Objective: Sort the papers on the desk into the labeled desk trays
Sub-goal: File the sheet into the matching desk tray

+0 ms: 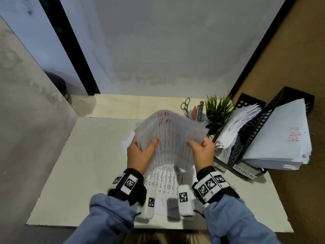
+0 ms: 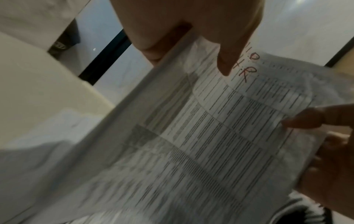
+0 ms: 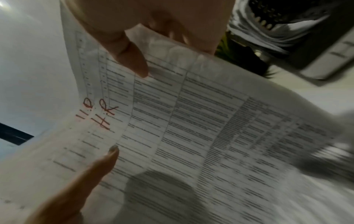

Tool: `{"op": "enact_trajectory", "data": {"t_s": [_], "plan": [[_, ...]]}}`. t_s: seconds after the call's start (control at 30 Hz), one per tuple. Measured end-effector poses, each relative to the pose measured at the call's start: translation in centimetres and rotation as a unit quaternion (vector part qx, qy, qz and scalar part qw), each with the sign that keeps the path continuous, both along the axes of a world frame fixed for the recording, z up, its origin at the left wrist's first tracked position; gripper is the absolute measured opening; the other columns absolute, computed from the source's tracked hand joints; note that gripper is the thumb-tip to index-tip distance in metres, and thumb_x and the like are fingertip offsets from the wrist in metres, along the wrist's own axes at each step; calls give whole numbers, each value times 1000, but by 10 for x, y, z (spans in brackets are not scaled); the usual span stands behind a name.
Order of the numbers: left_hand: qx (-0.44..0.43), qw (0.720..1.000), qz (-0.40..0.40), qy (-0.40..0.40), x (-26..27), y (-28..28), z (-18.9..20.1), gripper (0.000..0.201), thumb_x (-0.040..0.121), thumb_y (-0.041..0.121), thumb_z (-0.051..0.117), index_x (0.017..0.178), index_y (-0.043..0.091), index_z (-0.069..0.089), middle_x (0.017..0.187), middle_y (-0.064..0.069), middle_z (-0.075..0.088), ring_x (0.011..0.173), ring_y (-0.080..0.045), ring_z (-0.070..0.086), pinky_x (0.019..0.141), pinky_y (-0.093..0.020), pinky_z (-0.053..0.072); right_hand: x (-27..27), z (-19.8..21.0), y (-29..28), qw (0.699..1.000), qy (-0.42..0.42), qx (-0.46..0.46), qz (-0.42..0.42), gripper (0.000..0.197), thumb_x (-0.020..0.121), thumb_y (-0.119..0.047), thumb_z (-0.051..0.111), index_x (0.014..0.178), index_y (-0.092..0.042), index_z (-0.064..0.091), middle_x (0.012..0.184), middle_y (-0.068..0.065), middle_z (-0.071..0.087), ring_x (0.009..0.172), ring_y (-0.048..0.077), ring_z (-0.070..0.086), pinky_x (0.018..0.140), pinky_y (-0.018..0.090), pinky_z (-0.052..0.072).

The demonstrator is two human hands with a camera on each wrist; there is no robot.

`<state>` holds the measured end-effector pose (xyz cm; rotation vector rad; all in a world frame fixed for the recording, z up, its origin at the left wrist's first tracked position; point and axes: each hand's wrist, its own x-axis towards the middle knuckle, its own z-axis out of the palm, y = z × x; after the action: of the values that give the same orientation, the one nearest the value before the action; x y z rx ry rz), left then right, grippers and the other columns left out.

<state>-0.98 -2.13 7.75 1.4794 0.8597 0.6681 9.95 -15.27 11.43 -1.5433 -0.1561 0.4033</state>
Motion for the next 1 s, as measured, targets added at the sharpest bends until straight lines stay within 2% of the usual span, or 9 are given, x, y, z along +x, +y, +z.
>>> {"op": "enact_trajectory", "data": {"t_s": [0.13, 0.33, 0.4, 0.5, 0.6, 0.7, 0.77, 0.83, 1.0], "plan": [[-35, 987, -48, 150, -9, -13, -37, 29, 87, 23, 66, 112, 10, 61, 95, 0, 65, 99, -27, 66, 79, -29, 51, -10, -54, -4, 986, 119, -117, 22, 18, 81, 11, 55, 83, -5, 61, 81, 9, 61, 92, 35, 63, 73, 33, 55], [8, 988, -77, 132, -2, -6, -11, 12, 93, 21, 56, 102, 13, 59, 85, 2, 63, 83, -20, 61, 64, -17, 47, 14, -20, -11, 989, -26, -130, 59, 18, 85, 3, 55, 70, -8, 57, 65, 1, 53, 60, 15, 51, 54, 22, 44], [45, 988, -90, 114, 4, 0, 11, 14, 93, 19, 56, 94, 7, 62, 79, -4, 61, 71, -18, 57, 55, -12, 43, 32, 2, -16, 986, -115, -118, 29, 9, 88, -4, 56, 94, -7, 63, 85, 1, 60, 73, 10, 56, 66, 20, 48], [96, 985, -99, 100, 14, 7, 48, 31, 90, 18, 57, 72, -7, 58, 61, -10, 52, 56, -18, 48, 48, -21, 38, 68, 22, -27, 944, -222, -206, -129, 39, 87, -24, 62, 123, -10, 55, 117, 5, 51, 104, 14, 50, 86, 23, 41], [182, 968, -132, 107, 30, 9, 85, 32, 77, 26, 49, 57, 2, 47, 56, -13, 49, 53, -21, 42, 52, -29, 32, 109, 16, -42, 911, -92, -348, -201, 74, 79, -46, 66, 136, -4, 41, 137, 19, 38, 127, 35, 36, 101, 40, 34], [236, 949, -169, 126, 53, 6, 112, 27, 77, 22, 51, 58, 5, 47, 56, -12, 51, 52, -25, 46, 51, -31, 36, 134, 0, -55, 933, 110, -308, -150, 80, 72, -49, 70, 130, 1, 48, 128, 22, 53, 109, 34, 55, 92, 38, 45], [267, 935, -191, 132, 70, 2, 124, 28, 82, 14, 55, 57, 14, 41, 55, -2, 46, 51, -18, 42, 50, -27, 33, 142, -6, -61, 945, 143, -277, -97, 66, 75, -34, 71, 123, 7, 53, 113, 23, 62, 79, 29, 59, 68, 32, 47], [292, 923, -212, 136, 87, -4, 134, 30, 82, 12, 55, 58, 19, 39, 57, 1, 46, 51, -15, 42, 49, -26, 33, 148, -9, -64, 946, 125, -294, -62, 56, 78, -15, 64, 125, 9, 47, 106, 24, 60, 71, 28, 55, 56, 28, 41], [328, 893, -269, 150, 129, -20, 148, 32, 82, 13, 55, 57, 22, 39, 55, 4, 43, 49, -12, 42, 45, -23, 31, 161, -6, -70, 948, 24, -316, -29, 42, 78, -7, 45, 120, -6, 51, 92, 11, 50, 82, 26, 50, 71, 32, 39]]}}
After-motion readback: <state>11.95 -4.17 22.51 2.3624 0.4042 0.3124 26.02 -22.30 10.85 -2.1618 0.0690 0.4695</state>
